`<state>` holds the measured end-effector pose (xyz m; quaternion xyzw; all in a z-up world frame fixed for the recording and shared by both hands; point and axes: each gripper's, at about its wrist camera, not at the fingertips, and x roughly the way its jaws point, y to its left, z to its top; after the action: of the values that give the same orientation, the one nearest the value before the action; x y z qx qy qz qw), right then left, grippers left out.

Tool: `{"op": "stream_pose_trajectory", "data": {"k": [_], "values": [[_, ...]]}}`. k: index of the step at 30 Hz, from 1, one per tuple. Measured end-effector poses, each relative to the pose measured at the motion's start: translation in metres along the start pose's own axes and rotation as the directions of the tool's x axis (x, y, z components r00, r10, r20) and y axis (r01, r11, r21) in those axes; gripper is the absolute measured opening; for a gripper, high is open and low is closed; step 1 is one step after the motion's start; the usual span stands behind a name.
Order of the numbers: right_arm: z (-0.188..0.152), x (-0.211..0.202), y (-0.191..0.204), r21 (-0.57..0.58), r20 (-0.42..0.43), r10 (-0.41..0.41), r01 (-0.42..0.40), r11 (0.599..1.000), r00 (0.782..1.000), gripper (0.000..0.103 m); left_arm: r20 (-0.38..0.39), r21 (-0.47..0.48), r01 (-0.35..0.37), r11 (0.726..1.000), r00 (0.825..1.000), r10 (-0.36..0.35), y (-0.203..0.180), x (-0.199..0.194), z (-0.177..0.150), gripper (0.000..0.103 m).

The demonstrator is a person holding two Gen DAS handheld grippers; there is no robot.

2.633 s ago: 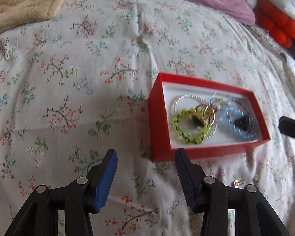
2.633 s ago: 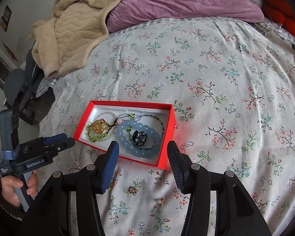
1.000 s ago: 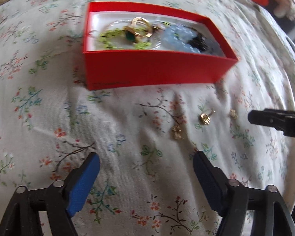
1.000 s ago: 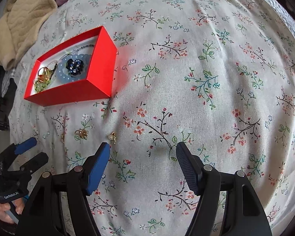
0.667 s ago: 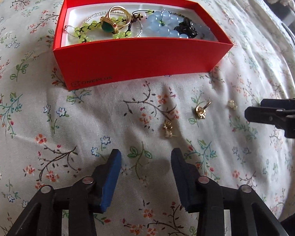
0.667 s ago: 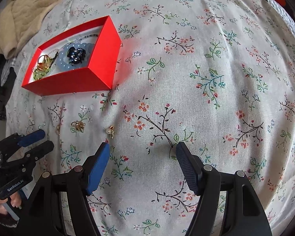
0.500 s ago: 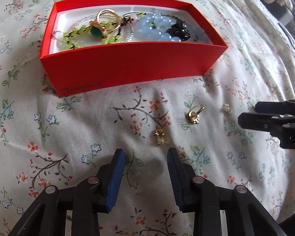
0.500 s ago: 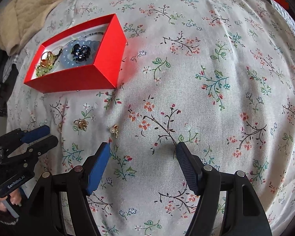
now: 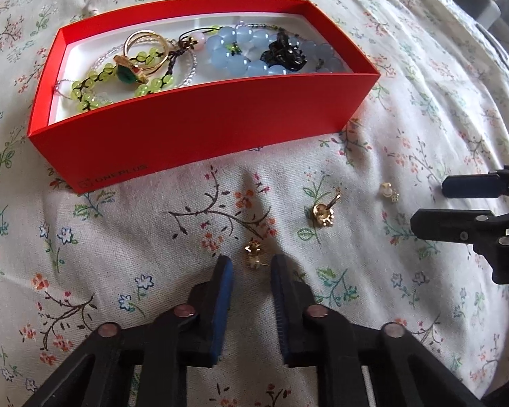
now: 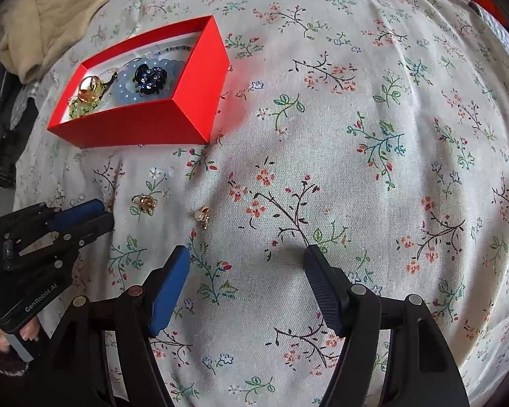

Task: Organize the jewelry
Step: 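Grasp a gold stud earring with the left tool while the right tool grasps another earring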

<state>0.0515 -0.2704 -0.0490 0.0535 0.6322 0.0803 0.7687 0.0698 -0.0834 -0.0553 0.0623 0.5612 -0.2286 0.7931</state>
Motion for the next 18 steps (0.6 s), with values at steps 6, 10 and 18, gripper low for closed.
{"op": "stream_pose_trajectory", "data": {"k": [6,10,18], "values": [[-0.004,-0.002,-0.004,-0.003,0.002,-0.001,0.001,1.0,1.0,0.072,0.007,0.015,-0.013,1.0,1.0,0.013,-0.006,0.002,0.003,0.006],[-0.005,-0.001,0.0,-0.026,0.008,-0.01,0.01,1.0,1.0,0.072,0.019,0.019,-0.007,1.0,1.0,0.007,-0.002,-0.007,-0.003,0.006],[0.0,0.007,0.025,-0.102,0.034,-0.041,0.044,0.994,0.999,0.072,0.048,-0.034,-0.023,0.999,0.999,0.025,0.025,-0.026,-0.007,0.006]]}}
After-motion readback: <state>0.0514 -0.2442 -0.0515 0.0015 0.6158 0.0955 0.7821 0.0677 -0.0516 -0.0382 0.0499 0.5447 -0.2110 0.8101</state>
